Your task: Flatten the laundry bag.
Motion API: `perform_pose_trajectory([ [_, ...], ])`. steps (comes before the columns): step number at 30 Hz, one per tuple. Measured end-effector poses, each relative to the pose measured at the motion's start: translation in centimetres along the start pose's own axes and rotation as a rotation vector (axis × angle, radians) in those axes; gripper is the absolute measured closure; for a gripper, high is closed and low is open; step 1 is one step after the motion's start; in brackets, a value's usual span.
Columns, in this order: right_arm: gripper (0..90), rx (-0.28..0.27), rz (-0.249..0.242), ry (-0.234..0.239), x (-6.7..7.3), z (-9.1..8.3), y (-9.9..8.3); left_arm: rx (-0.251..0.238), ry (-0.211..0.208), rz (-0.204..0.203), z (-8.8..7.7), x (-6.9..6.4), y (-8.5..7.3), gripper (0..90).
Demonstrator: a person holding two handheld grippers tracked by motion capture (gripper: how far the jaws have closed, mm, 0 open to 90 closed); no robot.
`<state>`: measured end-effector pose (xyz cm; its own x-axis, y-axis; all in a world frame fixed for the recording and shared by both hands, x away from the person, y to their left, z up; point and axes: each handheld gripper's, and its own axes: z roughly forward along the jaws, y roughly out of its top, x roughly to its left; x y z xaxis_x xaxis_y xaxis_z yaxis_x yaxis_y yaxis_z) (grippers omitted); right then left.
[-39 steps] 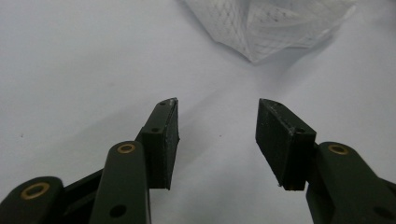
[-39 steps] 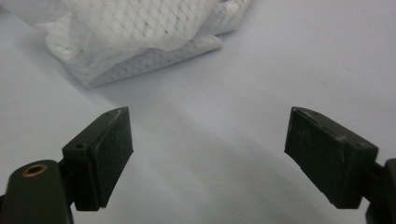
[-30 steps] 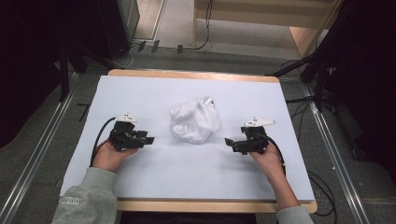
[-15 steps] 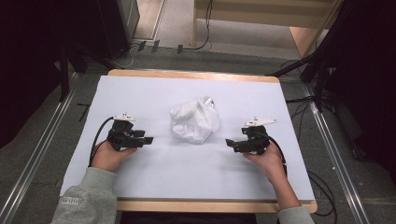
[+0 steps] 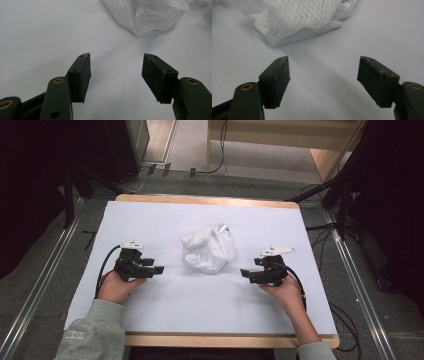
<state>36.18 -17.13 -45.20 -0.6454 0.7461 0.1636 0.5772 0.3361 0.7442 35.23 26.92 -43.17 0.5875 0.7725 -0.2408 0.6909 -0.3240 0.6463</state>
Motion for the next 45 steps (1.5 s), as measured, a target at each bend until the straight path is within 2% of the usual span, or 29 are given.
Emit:
perform_pose_trajectory([
  [6, 32.8, -0.004, 0.003, 0.011, 0.2, -0.2, 0.2, -0.008, -0.021, -0.008, -0.1, -0.1, 0.1, 41.1],
  [10, 38.7, -0.008, 0.007, 0.013, 0.5, -0.5, 0.7, -0.005, -0.022, -0.006, -0.2, -0.2, 0.1, 41.5],
  [14, 40.5, -0.013, 0.009, 0.016, 0.9, -0.6, 1.1, -0.005, -0.023, -0.01, -0.3, -0.3, 0.1, 41.7],
  [21, 41.7, -0.013, -0.032, 0.015, 2.0, -0.7, 2.2, -0.001, -0.022, -0.021, -0.8, -0.6, -0.4, 42.2],
  [26, 43.4, -0.014, -0.059, 0.032, 2.6, -0.3, 3.2, -0.008, -0.008, -0.024, -1.5, -0.8, -1.1, 42.2],
  [32, 43.7, -0.01, -0.069, 0.044, 3.1, 0.3, 4.6, -0.011, 0.009, -0.022, -2.2, -0.9, -1.9, 42.7],
  [37, 43.6, 0.001, -0.089, 0.061, 3.9, 1.0, 5.9, -0.021, 0.027, -0.043, -3.0, -0.9, -2.7, 42.7],
  [45, 43.6, 0.003, -0.109, 0.075, 4.5, 2.0, 7.9, -0.018, 0.041, -0.051, -3.5, -0.9, -3.4, 42.7],
])
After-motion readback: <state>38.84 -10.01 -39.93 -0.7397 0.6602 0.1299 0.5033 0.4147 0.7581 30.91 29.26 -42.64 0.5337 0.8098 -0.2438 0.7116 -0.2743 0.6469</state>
